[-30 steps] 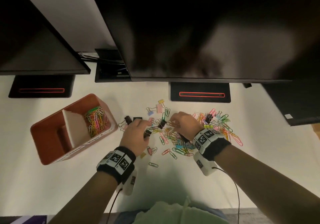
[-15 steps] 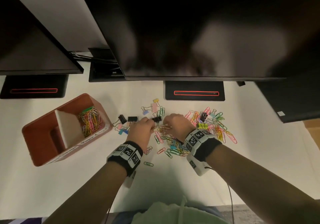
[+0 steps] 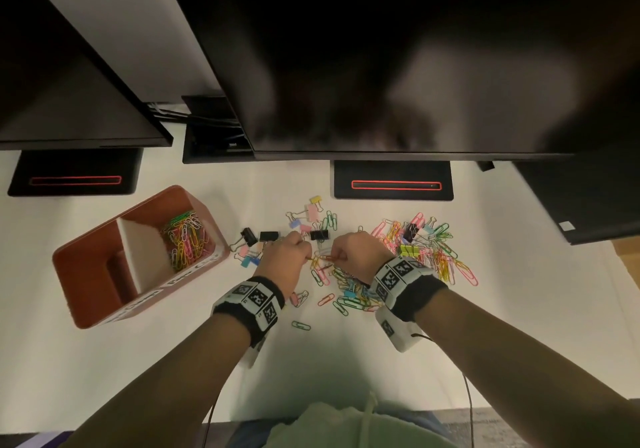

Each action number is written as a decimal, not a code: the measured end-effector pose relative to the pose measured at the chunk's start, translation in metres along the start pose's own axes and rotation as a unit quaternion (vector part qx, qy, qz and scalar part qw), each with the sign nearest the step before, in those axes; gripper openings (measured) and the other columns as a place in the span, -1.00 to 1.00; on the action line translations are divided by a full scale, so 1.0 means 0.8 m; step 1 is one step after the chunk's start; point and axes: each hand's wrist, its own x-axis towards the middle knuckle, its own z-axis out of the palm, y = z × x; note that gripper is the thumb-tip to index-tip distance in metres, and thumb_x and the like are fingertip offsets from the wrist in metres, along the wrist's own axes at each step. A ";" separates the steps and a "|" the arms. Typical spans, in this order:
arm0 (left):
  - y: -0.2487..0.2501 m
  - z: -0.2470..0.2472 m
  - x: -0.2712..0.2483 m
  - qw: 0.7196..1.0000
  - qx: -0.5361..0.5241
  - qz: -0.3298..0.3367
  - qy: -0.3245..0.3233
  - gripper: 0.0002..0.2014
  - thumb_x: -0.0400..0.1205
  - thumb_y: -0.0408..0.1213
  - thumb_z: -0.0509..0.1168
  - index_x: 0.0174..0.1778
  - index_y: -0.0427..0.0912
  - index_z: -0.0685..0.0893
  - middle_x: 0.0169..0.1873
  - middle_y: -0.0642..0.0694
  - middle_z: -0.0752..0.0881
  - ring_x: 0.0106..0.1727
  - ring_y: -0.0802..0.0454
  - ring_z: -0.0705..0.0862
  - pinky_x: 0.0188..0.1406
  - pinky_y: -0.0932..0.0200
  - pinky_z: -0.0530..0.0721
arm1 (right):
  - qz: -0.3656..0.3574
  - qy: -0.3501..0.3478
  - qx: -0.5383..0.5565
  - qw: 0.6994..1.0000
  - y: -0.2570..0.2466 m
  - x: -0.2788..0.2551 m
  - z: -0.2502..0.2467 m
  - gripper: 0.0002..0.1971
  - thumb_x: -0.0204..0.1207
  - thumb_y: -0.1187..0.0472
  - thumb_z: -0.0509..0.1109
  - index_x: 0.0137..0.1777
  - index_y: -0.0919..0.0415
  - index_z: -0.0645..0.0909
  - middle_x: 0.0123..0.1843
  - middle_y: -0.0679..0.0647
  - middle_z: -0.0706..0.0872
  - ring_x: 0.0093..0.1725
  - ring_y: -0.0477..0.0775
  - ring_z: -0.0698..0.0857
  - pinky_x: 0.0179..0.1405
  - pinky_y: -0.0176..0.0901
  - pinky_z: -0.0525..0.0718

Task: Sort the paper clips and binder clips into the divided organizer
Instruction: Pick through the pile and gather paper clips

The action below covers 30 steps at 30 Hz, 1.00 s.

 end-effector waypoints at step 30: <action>-0.121 -0.154 -0.133 0.906 -0.280 -0.222 0.229 -0.69 0.60 -0.37 0.29 0.27 -0.11 0.62 0.20 -0.07 0.68 0.19 0.05 0.66 0.26 0.18 0.57 | -0.183 0.135 0.079 0.971 -0.203 0.069 -0.029 -0.78 0.58 0.08 0.29 0.18 0.07 0.62 0.13 0.02 0.68 0.02 0.05 0.65 0.04 -0.07 0.64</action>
